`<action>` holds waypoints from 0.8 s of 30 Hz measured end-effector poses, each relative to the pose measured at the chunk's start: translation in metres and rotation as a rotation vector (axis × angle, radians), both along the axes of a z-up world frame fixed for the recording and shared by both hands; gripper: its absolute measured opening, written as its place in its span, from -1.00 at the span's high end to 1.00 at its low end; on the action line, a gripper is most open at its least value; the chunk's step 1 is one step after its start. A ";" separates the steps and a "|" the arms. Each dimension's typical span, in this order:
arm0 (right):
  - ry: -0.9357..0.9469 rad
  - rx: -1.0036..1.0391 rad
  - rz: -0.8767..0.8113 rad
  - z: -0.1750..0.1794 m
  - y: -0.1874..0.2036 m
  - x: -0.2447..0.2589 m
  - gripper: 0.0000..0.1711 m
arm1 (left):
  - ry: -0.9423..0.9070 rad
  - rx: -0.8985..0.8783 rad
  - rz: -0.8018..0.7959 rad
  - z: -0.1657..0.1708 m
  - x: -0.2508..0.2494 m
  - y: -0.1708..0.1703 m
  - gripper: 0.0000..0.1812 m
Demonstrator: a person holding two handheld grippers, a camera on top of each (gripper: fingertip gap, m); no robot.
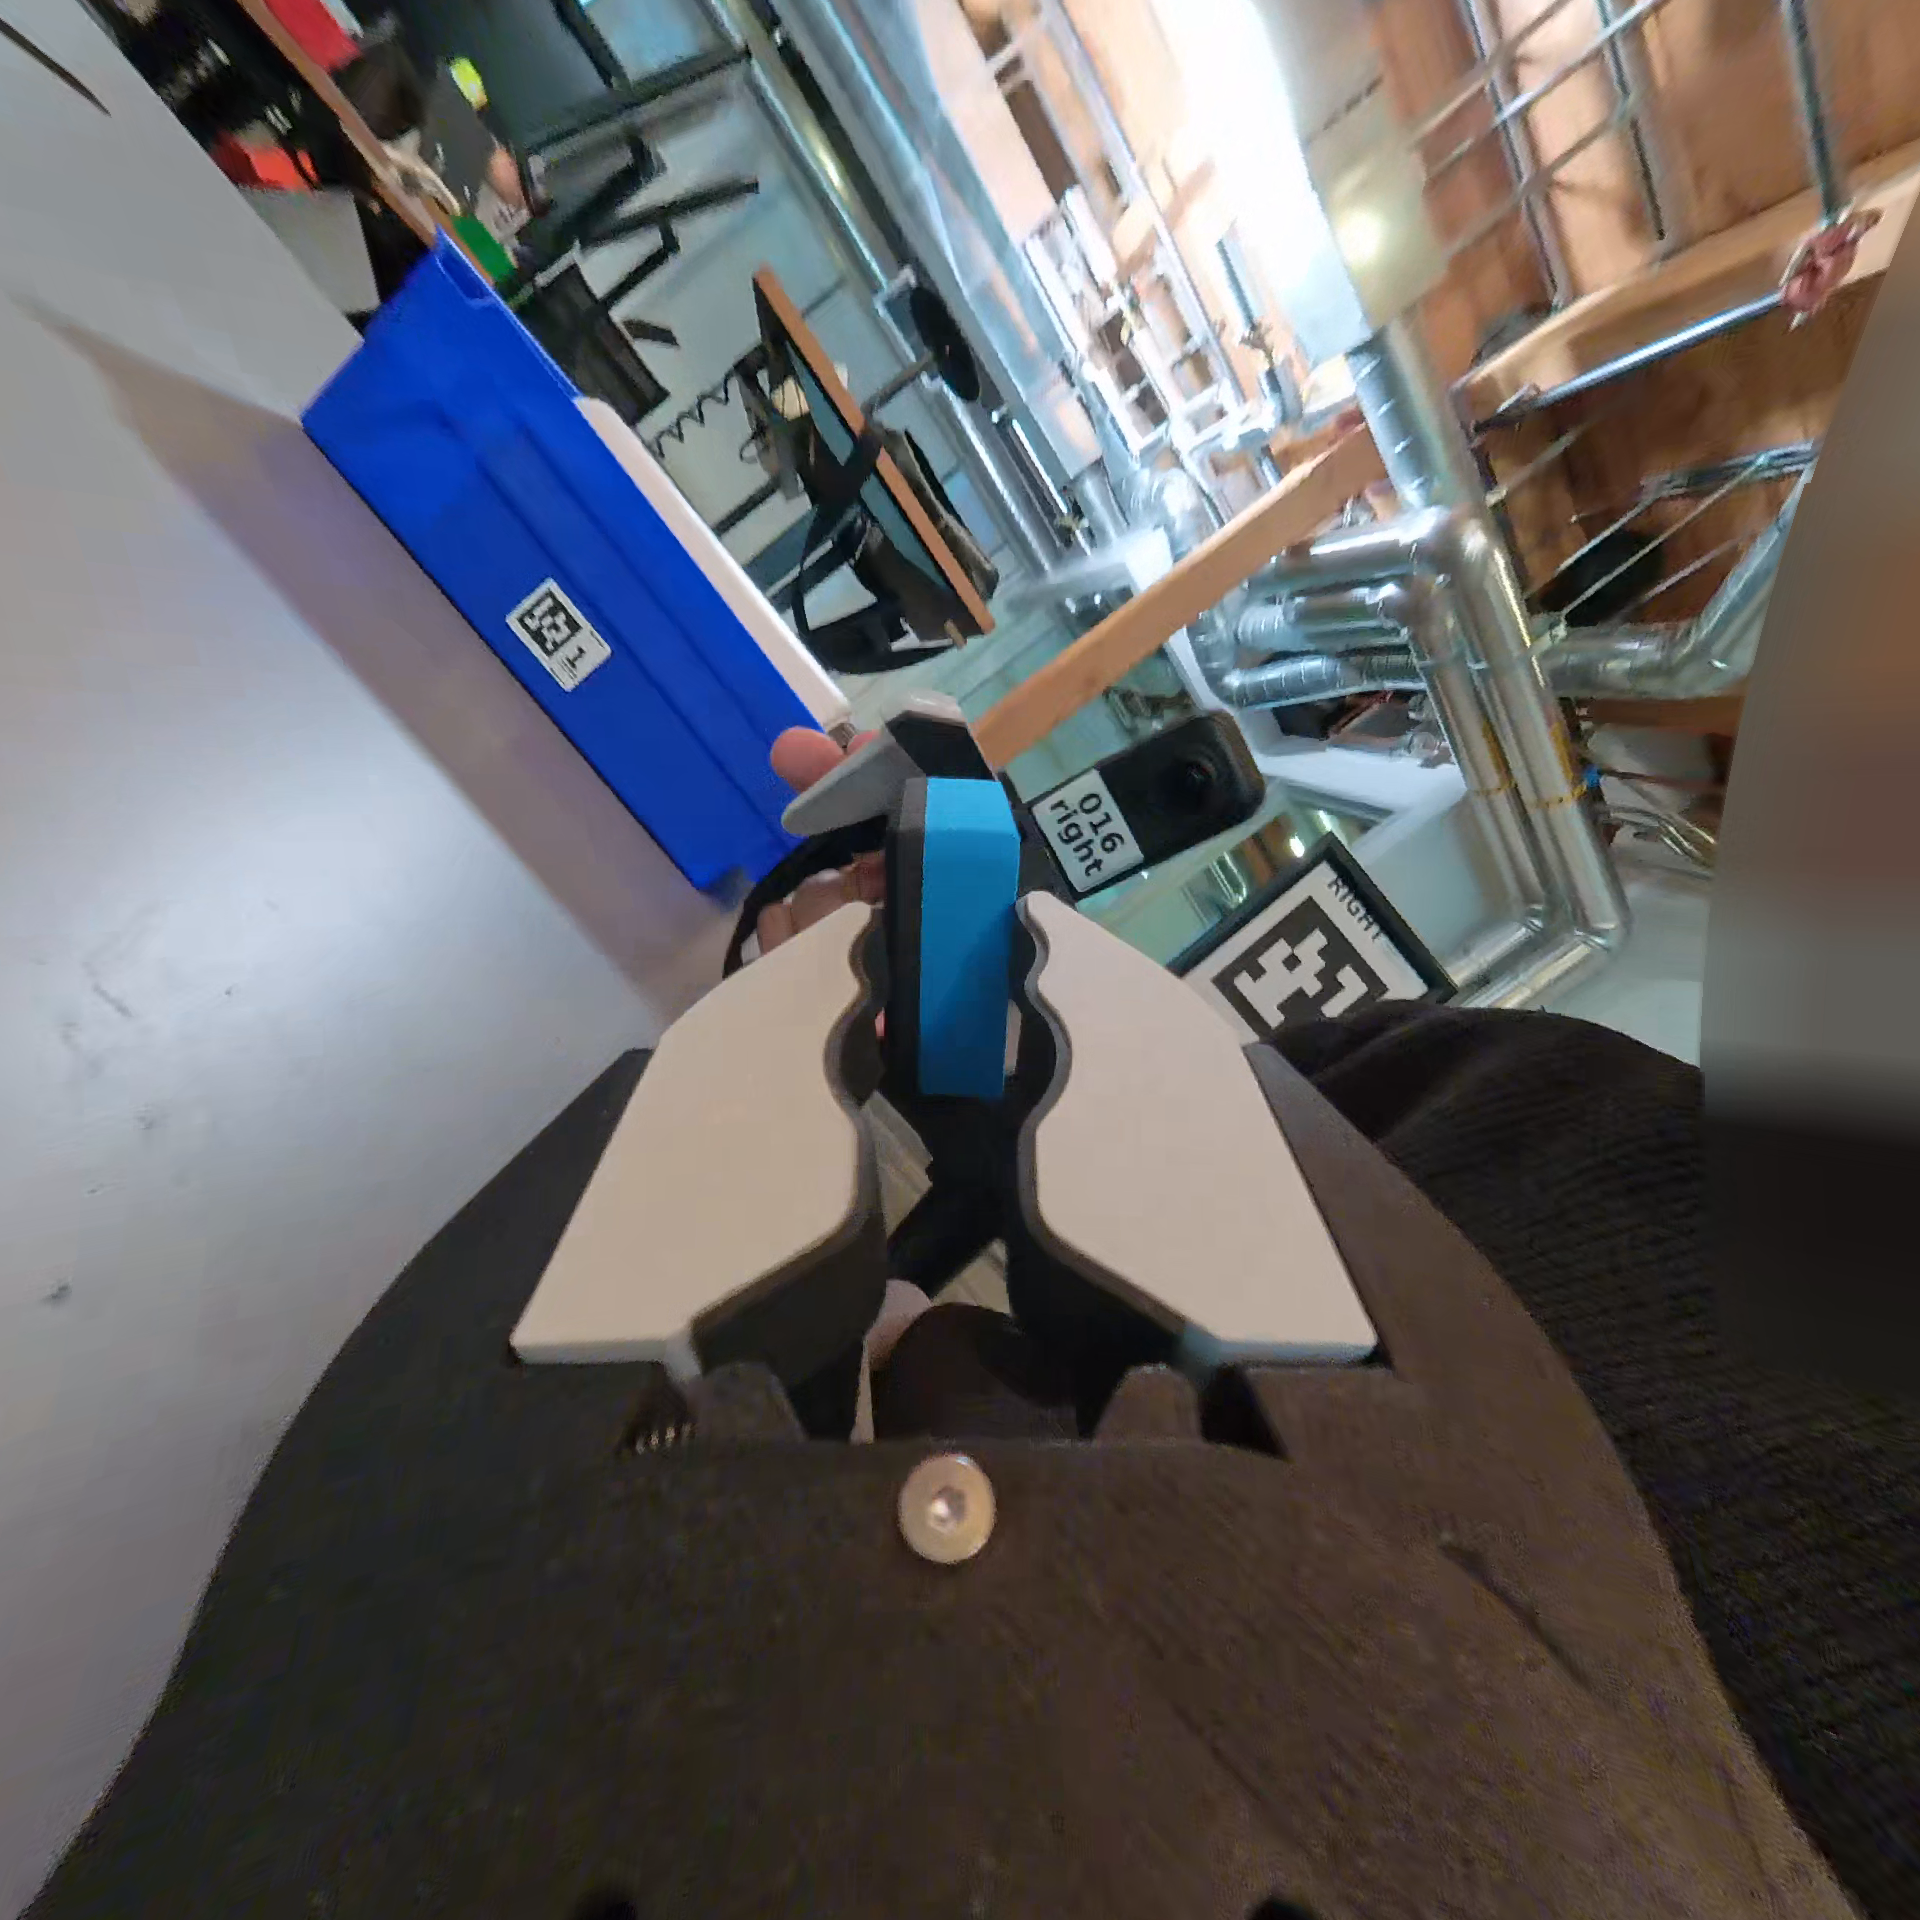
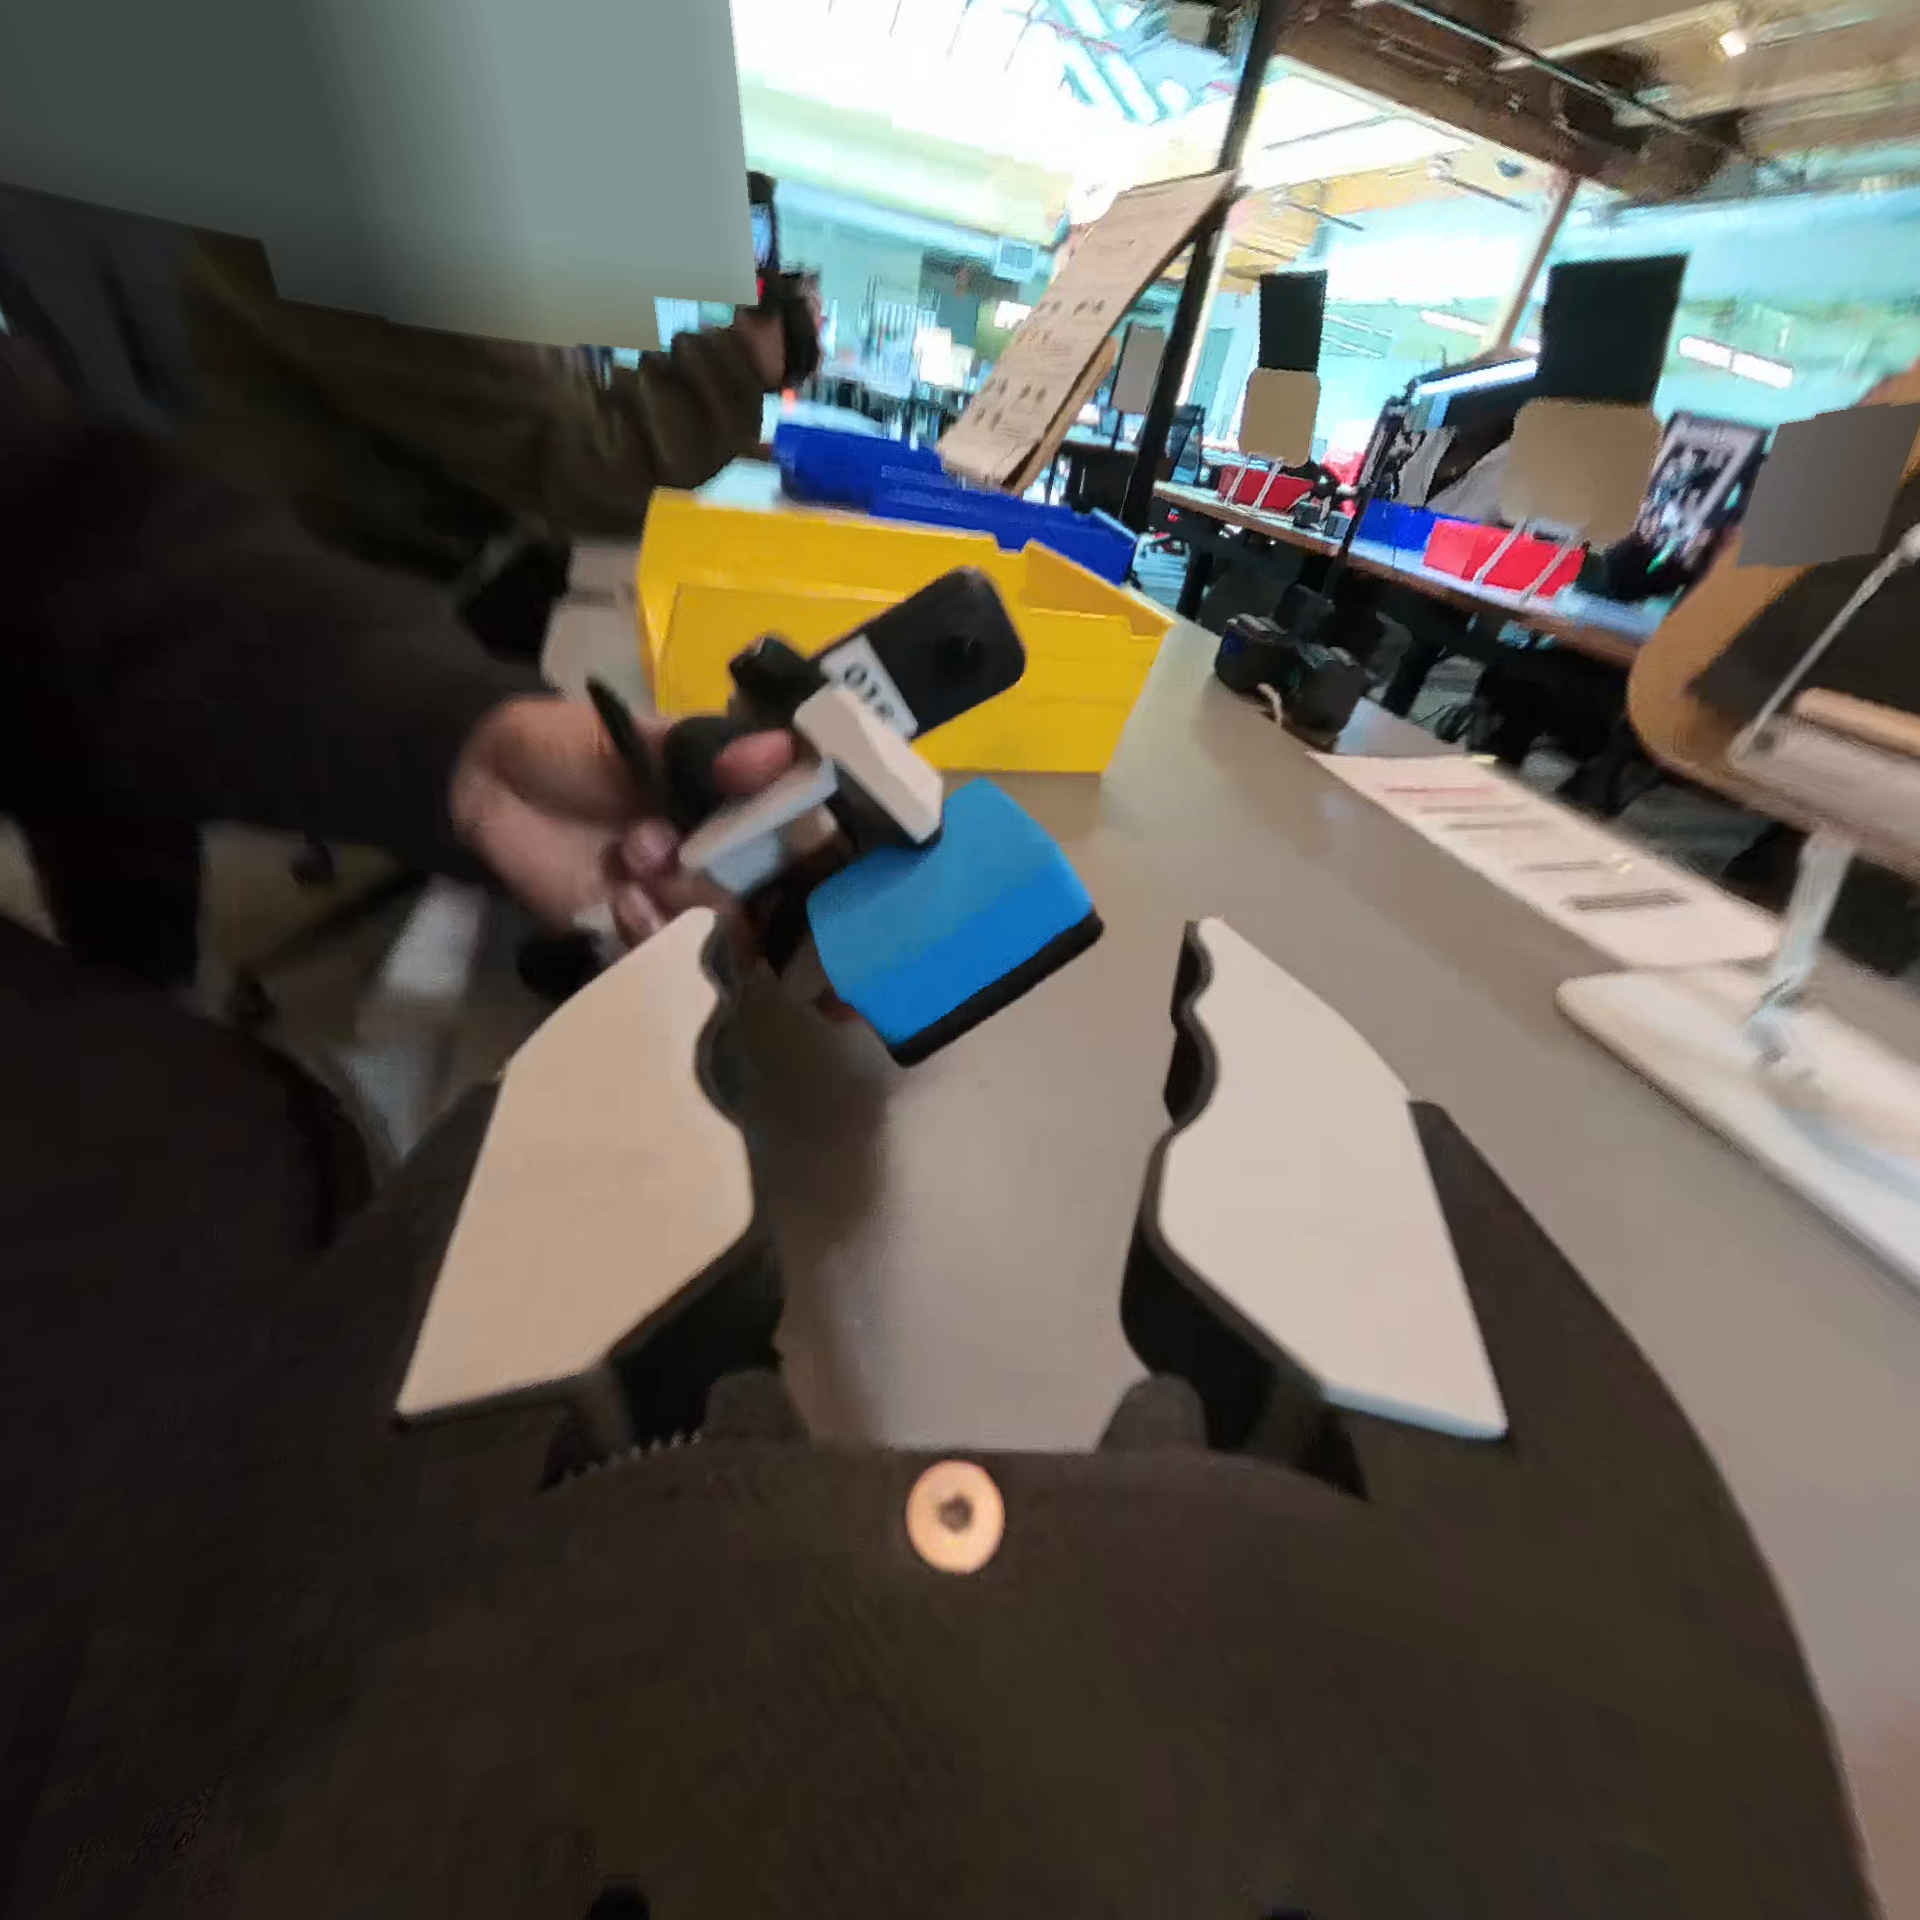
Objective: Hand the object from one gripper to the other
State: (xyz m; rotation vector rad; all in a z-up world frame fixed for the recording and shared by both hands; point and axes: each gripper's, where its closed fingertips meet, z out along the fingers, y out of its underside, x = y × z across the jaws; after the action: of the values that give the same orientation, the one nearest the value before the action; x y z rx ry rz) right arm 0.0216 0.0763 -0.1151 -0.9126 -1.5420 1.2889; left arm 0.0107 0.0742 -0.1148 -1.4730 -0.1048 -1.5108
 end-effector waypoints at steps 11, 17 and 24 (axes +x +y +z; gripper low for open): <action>-0.008 0.270 -0.078 -0.013 -0.003 -0.003 -0.12 | -0.156 -0.068 -0.039 0.001 0.002 -0.001 0.75; 0.079 0.388 -0.274 0.001 -0.001 -0.016 -0.36 | -0.425 -0.136 0.175 -0.006 -0.015 0.007 0.76; 0.061 0.519 -0.370 -0.002 -0.001 -0.022 -0.13 | -0.526 -0.108 0.134 0.008 0.001 0.000 0.76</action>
State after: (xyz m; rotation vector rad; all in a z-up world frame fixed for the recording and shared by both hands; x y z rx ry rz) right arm -0.0007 0.0752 -0.1174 -0.7620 -1.4729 0.6053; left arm 0.0121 0.0744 -0.1063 -1.0913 -0.5942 -1.7672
